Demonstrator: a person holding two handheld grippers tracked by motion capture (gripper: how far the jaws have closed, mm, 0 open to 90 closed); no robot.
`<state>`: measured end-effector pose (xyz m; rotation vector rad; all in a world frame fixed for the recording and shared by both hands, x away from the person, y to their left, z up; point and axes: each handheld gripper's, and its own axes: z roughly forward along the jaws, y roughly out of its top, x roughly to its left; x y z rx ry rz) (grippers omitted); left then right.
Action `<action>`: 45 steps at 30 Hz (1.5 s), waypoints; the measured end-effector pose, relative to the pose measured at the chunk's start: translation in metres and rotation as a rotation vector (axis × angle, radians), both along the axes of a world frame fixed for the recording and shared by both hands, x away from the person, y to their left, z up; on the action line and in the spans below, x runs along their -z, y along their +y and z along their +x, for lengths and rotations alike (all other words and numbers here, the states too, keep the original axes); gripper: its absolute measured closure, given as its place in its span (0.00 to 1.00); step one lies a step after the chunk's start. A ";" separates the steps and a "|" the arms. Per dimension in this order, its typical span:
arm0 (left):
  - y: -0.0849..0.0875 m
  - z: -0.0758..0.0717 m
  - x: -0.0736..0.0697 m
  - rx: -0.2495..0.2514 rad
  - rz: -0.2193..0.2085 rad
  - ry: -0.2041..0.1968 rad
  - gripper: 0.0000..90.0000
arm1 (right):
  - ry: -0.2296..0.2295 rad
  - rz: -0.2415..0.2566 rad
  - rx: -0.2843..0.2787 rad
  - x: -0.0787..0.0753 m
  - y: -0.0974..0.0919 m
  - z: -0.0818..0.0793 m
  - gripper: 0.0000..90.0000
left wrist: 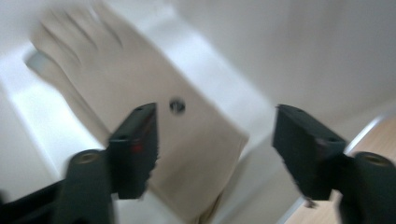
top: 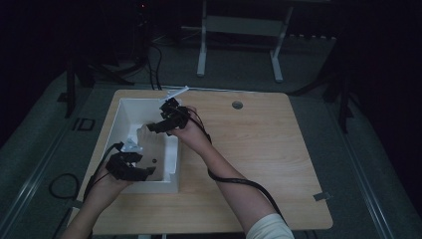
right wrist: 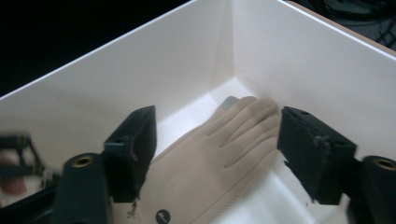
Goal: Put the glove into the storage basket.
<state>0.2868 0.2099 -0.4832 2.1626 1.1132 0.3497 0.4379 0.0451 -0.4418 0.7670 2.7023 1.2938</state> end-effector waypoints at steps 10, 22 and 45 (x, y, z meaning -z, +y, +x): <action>0.003 -0.009 -0.033 -0.077 -0.173 -0.150 0.16 | -0.050 0.058 -0.042 -0.014 -0.023 -0.011 0.17; -0.026 -0.021 -0.047 -0.007 -0.248 -0.194 0.16 | -0.081 0.084 -0.030 -0.023 -0.074 -0.023 0.17; -0.121 -0.031 -0.043 0.248 -0.302 -0.205 0.16 | -0.083 0.105 0.005 -0.008 -0.175 -0.049 0.17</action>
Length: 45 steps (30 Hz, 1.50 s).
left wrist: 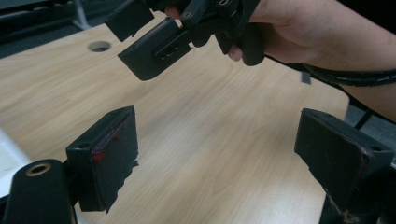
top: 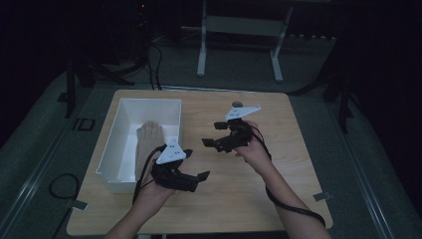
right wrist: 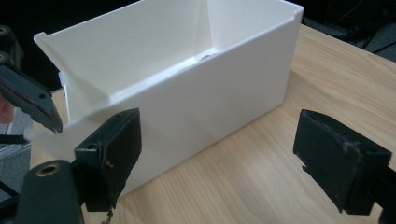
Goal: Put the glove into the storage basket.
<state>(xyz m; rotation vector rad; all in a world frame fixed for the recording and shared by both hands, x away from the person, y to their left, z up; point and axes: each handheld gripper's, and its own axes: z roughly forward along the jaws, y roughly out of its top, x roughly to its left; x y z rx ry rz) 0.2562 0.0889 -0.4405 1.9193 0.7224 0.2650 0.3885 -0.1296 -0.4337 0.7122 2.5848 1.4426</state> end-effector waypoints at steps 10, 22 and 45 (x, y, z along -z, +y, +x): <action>-0.029 -0.002 0.020 0.075 0.046 0.028 0.16 | 0.002 -0.005 -0.001 0.025 -0.026 -0.013 0.18; -0.053 -0.001 0.048 0.120 0.054 0.044 0.16 | 0.026 -0.014 0.034 0.066 -0.054 -0.021 0.17; -0.072 0.001 0.100 0.164 0.045 0.102 0.16 | 0.080 -0.032 0.063 0.117 -0.080 -0.031 0.17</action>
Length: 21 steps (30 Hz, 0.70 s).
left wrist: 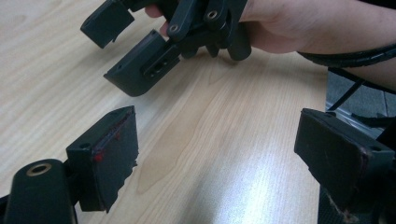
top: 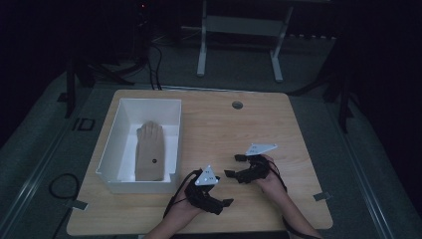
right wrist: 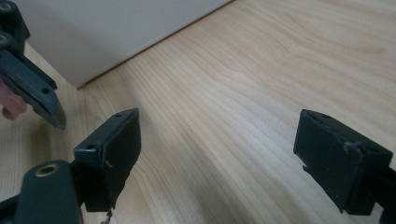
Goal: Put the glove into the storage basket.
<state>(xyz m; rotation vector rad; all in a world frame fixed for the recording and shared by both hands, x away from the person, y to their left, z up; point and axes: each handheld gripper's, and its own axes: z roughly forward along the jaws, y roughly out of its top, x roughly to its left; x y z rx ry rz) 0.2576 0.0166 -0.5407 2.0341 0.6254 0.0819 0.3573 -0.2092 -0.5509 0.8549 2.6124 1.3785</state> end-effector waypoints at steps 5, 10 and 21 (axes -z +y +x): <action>0.000 0.001 0.009 0.002 -0.006 0.010 0.16 | -0.012 -0.026 -0.005 0.006 -0.003 -0.005 0.17; -0.001 0.002 0.014 0.003 0.015 -0.001 0.16 | -0.026 -0.029 0.005 0.012 -0.010 -0.009 0.17; -0.001 0.001 0.027 0.007 -0.001 -0.007 0.16 | -0.050 -0.030 0.020 0.015 -0.017 -0.010 0.17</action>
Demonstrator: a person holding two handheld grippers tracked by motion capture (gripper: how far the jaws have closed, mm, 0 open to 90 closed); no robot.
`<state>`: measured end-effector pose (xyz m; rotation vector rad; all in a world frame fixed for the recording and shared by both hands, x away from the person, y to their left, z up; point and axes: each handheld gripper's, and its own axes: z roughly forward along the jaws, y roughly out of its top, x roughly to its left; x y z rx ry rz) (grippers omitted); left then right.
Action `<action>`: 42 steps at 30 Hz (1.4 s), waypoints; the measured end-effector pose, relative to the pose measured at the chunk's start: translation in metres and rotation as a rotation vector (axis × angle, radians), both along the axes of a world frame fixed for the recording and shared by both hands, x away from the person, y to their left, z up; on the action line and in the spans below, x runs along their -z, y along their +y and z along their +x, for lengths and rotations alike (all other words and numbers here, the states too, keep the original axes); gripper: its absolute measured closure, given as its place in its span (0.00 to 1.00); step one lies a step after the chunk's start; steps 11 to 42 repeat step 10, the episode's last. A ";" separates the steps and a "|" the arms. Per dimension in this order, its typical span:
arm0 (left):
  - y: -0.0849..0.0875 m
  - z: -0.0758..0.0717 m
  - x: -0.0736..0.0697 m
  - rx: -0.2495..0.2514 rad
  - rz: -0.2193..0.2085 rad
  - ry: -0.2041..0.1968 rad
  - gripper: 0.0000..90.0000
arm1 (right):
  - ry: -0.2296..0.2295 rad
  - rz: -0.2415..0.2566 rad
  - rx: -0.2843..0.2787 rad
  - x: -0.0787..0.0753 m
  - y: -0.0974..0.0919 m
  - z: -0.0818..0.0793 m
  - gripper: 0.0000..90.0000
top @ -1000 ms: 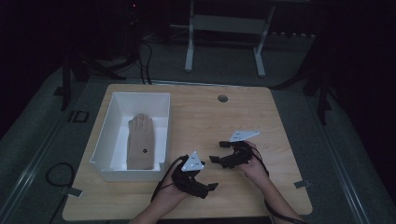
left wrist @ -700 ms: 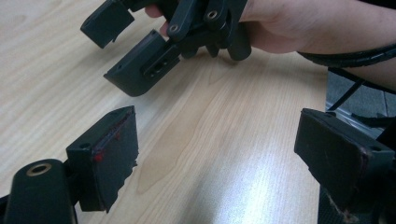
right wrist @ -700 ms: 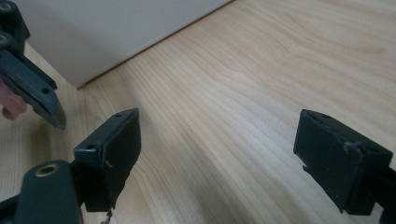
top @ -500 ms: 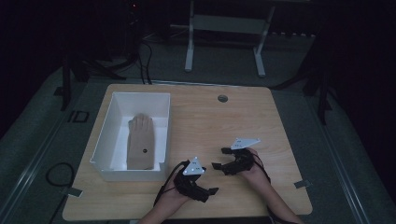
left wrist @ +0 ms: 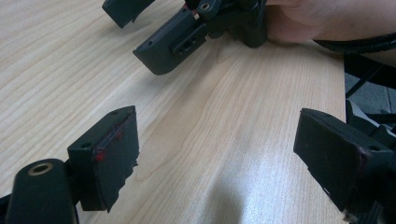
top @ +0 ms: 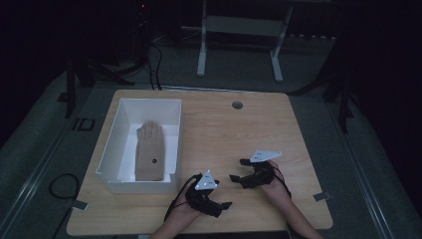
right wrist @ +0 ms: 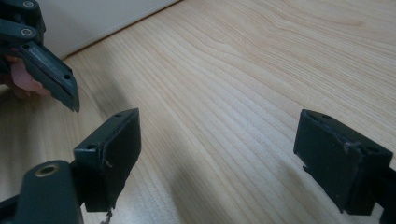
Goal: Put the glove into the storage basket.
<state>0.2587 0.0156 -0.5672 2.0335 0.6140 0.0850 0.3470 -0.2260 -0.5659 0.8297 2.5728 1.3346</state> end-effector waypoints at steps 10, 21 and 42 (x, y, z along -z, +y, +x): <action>0.000 -0.003 0.001 0.001 -0.004 -0.018 0.16 | -0.010 -0.015 0.007 0.000 0.001 0.000 0.17; 0.000 -0.003 0.001 0.001 -0.004 -0.018 0.16 | -0.010 -0.015 0.007 0.000 0.001 0.000 0.17; 0.000 -0.003 0.001 0.001 -0.004 -0.018 0.16 | -0.010 -0.015 0.007 0.000 0.001 0.000 0.17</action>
